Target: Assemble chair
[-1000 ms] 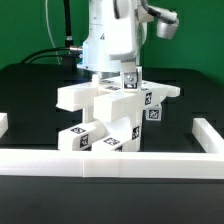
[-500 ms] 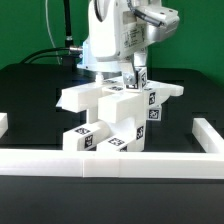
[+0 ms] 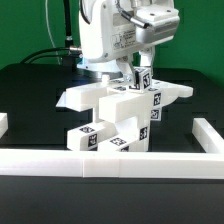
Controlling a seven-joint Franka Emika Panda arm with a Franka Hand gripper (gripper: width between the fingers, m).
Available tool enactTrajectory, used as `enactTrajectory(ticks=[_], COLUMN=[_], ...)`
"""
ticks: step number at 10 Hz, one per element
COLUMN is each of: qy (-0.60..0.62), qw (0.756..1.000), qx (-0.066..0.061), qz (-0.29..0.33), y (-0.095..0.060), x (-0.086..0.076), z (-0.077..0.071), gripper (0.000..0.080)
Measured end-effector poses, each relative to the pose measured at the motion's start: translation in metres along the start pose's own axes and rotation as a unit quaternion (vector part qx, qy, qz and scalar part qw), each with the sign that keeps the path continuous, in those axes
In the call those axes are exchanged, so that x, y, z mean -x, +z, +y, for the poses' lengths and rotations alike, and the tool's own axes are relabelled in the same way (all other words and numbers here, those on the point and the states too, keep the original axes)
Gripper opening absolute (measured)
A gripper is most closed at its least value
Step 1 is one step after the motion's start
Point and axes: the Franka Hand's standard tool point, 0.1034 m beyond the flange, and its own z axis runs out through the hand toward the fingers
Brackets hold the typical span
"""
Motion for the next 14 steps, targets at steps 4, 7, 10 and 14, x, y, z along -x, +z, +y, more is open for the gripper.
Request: enactTrajectory(ticks=[4, 7, 10, 14], qy=[-0.068, -0.179, -0.298, -0.535], qw=[0.998, 0.984, 0.955, 0.843], qx=[0.003, 0.005, 0.007, 0.061], qz=[0.0, 0.0, 0.0, 0.021], y=[-0.0005, 0.0, 0.0001, -0.0025], x=[-0.0006, -0.0008, -0.001, 0.0018], z=[-0.0004, 0.0008, 0.0012, 0.0054], gripper=[0.0552, 0.0643, 0.0649, 0.0649])
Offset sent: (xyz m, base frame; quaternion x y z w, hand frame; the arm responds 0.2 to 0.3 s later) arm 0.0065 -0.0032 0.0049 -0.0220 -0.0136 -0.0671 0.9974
